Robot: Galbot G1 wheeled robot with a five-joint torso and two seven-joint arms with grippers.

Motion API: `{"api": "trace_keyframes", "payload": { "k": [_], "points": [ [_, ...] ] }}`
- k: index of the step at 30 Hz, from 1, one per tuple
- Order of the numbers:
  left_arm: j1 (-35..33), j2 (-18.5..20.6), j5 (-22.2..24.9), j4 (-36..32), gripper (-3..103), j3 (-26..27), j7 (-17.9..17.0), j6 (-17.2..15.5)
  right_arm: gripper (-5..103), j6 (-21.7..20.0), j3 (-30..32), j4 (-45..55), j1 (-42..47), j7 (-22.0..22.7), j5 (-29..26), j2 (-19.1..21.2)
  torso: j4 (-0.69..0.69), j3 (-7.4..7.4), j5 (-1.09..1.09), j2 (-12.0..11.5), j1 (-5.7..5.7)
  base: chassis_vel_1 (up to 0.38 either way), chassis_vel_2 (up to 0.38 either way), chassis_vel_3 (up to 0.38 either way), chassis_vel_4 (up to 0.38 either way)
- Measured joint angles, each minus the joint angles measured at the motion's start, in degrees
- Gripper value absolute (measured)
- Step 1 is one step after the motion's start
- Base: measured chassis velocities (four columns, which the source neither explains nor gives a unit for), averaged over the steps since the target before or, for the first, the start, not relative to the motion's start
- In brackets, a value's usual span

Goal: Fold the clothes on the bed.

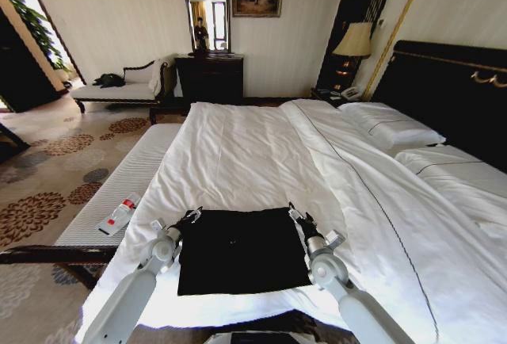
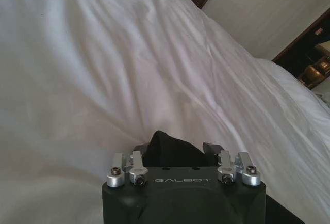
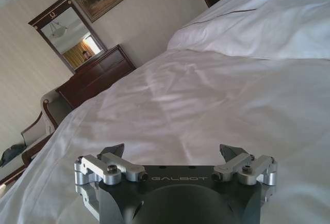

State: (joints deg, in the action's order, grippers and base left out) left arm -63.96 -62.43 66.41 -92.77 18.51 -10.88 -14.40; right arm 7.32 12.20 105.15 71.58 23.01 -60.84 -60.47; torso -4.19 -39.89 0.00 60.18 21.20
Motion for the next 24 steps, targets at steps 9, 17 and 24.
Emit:
{"api": "trace_keyframes", "payload": {
  "k": [9,17,24],
  "points": [
    [-0.7,-0.2,0.6,-0.6,22,0.9,-0.2,0.1,100,-0.2,-0.2,-3.0,-2.3,0.0,-0.4,-0.9,0.00,0.00,0.00,0.0,0.01,0.000,0.000,0.000,0.000],
    [-1.4,0.1,1.3,-1.9,2,2.0,-0.4,0.1,100,-0.7,-0.6,-5.3,-4.2,-0.2,-0.4,-1.2,-0.01,0.00,0.00,0.0,0.00,0.000,0.000,0.000,0.000],
    [-0.7,0.9,2.6,-2.1,1,3.2,-0.7,-0.1,100,-2.2,-0.9,-8.3,-5.9,-4.8,-0.9,-1.1,0.00,0.00,0.00,0.0,0.00,0.000,0.000,0.000,0.000]
  ]
}}
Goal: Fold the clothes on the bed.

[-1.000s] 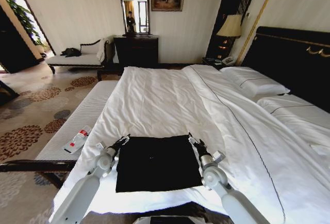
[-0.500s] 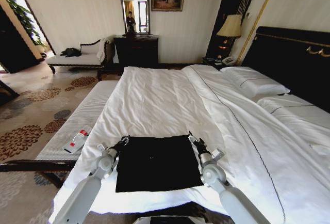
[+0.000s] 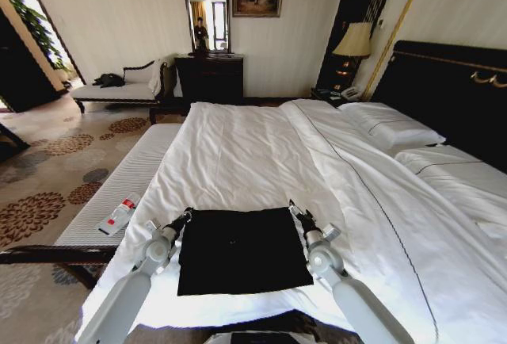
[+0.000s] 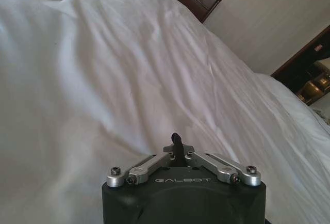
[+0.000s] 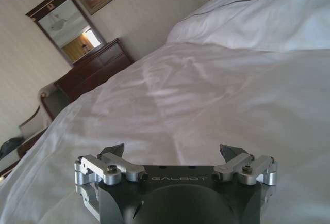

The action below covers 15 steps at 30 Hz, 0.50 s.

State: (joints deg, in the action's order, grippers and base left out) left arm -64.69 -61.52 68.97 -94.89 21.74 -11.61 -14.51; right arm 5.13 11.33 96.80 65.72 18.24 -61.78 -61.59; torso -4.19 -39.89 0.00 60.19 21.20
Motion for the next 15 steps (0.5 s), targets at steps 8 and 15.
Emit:
{"api": "trace_keyframes", "payload": {
  "k": [8,15],
  "points": [
    [0.7,0.0,0.3,0.6,1,0.2,-0.2,0.0,100,-2.2,-0.6,-2.1,0.1,-5.3,-1.4,0.4,0.00,0.00,0.00,0.0,0.00,0.000,0.000,0.000,0.000],
    [1.4,0.1,0.5,0.9,1,0.3,-0.2,-0.1,100,-2.4,-1.2,-4.9,-0.3,-8.8,-1.1,-0.1,-0.01,0.01,0.00,0.0,0.00,0.000,0.000,0.000,0.000]
  ]
}}
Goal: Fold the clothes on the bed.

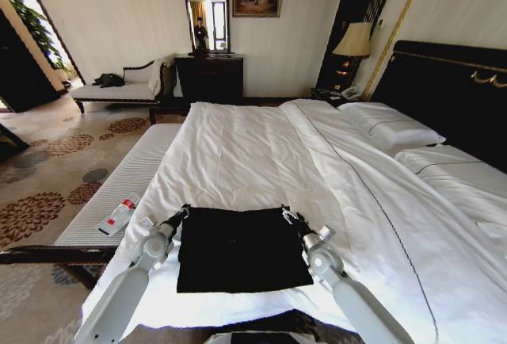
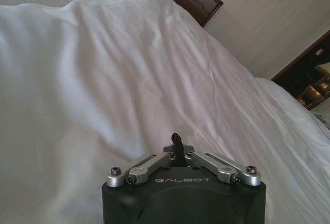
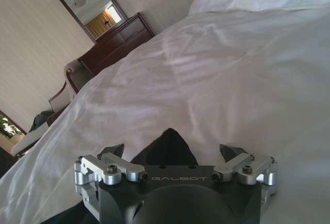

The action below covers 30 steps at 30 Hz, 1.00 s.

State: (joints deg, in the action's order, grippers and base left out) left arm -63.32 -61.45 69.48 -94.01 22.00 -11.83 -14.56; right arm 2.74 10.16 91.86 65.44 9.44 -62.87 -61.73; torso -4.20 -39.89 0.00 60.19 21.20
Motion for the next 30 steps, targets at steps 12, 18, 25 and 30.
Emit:
{"api": "trace_keyframes", "payload": {
  "k": [12,18,25,30],
  "points": [
    [0.6,0.1,0.2,0.4,1,-0.2,-0.1,0.0,99,1.0,-0.6,-2.8,-1.7,-1.8,-1.9,-2.3,0.01,0.00,0.00,0.0,0.00,0.000,0.000,0.000,0.000],
    [0.7,0.0,0.1,0.7,1,-0.2,-0.1,0.0,71,1.2,-1.0,-2.9,-1.4,-2.1,-2.2,-2.7,0.01,0.00,0.00,0.0,0.00,0.000,0.000,0.000,0.000],
    [0.7,0.0,0.0,0.6,1,-0.2,-0.1,0.0,44,1.3,-0.9,-2.7,-1.2,-2.1,-2.4,-2.6,0.01,0.00,0.00,0.0,0.00,0.000,0.000,0.000,0.000],
    [0.6,0.0,0.0,0.3,1,-0.1,-0.1,0.0,28,1.7,-0.7,-2.3,-0.9,-2.2,-2.4,-2.6,0.01,0.00,0.00,0.0,0.00,0.000,0.000,0.000,0.000]
  ]
}}
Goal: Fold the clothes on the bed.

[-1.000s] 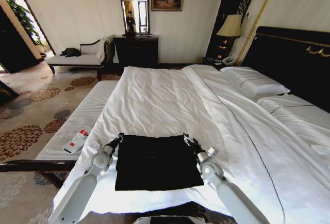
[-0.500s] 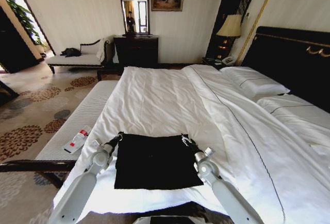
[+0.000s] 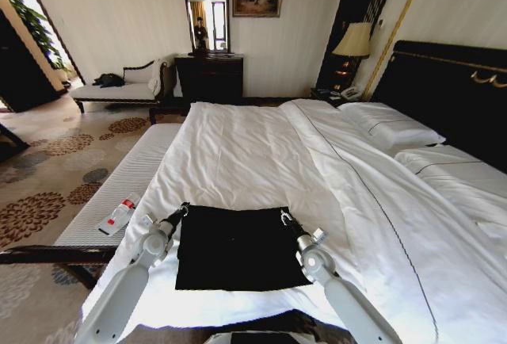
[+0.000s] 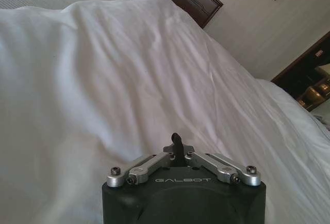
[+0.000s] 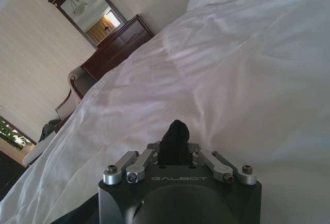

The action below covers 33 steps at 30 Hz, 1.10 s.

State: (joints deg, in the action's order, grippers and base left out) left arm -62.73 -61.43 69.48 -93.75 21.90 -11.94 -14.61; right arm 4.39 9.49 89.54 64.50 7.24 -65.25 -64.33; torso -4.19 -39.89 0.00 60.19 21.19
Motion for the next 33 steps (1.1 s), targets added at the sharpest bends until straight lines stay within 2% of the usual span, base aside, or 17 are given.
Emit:
{"api": "trace_keyframes", "payload": {
  "k": [1,5,8,13,16,17,20,23,24,26,28,33],
  "points": [
    [0.0,0.0,0.0,0.0,1,0.0,0.0,0.0,28,0.0,0.0,0.0,0.0,0.0,0.0,0.0,0.00,0.00,0.00,0.0,0.00,0.000,0.000,0.000,0.000],
    [-0.2,0.1,0.1,-0.6,1,0.4,0.0,0.0,7,0.8,0.4,1.0,0.4,-0.1,0.0,0.1,0.00,0.00,0.00,0.0,0.00,0.000,0.000,0.000,0.000],
    [-0.8,0.2,0.5,-2.2,1,1.4,-0.2,0.0,1,2.1,1.5,3.2,0.9,-0.2,-0.7,0.0,-0.01,0.00,0.00,0.0,0.00,0.000,0.000,0.000,0.000],
    [-2.4,0.3,0.3,-5.3,1,3.1,-0.2,0.6,1,3.7,3.1,7.0,1.7,-0.3,-1.7,0.3,0.00,0.00,0.00,0.0,0.00,0.000,0.000,0.000,0.000],
    [-5.4,-0.4,1.7,-13.0,1,6.4,0.3,2.7,1,5.9,5.6,14.2,4.6,-1.8,-2.6,1.4,0.01,0.00,0.00,0.0,0.00,0.000,0.000,0.000,0.000],
    [-5.4,-0.4,1.7,-13.0,1,6.4,0.3,2.7,1,5.9,5.6,14.2,4.6,-1.8,-2.6,1.4,0.01,0.00,0.00,0.0,0.00,0.000,0.000,0.000,0.000],
    [-7.1,-1.0,4.5,-19.2,1,7.6,1.3,4.2,1,7.7,6.7,19.4,7.1,-4.1,-2.5,1.9,-0.01,0.00,0.01,0.0,0.00,0.000,0.000,0.000,0.000],
    [-7.7,-1.3,5.5,-21.4,1,8.1,1.6,4.7,1,8.3,7.1,21.5,8.0,-4.8,-2.4,1.9,-0.01,0.00,0.00,0.0,0.00,0.000,0.000,0.000,0.000],
    [-8.7,-1.6,6.9,-24.6,1,9.1,2.2,5.3,1,9.1,8.0,24.5,9.0,-5.4,-2.5,1.9,0.00,0.00,0.00,0.0,0.00,0.000,0.000,0.000,0.000],
    [-9.1,-1.6,7.3,-25.4,1,9.5,2.4,5.5,1,9.3,8.3,25.4,9.3,-5.6,-2.5,2.0,0.00,0.00,0.01,0.0,0.00,0.000,0.000,0.000,0.000],
    [-10.9,-1.5,9.1,-28.8,1,12.1,2.9,6.0,1,10.0,10.4,29.2,10.7,-6.5,-3.1,2.6,0.00,0.00,0.01,0.0,0.00,0.000,0.000,0.000,0.000],
    [-13.0,-0.8,11.4,-32.3,1,15.8,3.0,6.2,1,10.5,13.1,33.1,12.3,-7.0,-4.5,3.6,0.00,0.01,0.00,0.0,0.00,0.000,0.000,0.000,0.000]
  ]
}}
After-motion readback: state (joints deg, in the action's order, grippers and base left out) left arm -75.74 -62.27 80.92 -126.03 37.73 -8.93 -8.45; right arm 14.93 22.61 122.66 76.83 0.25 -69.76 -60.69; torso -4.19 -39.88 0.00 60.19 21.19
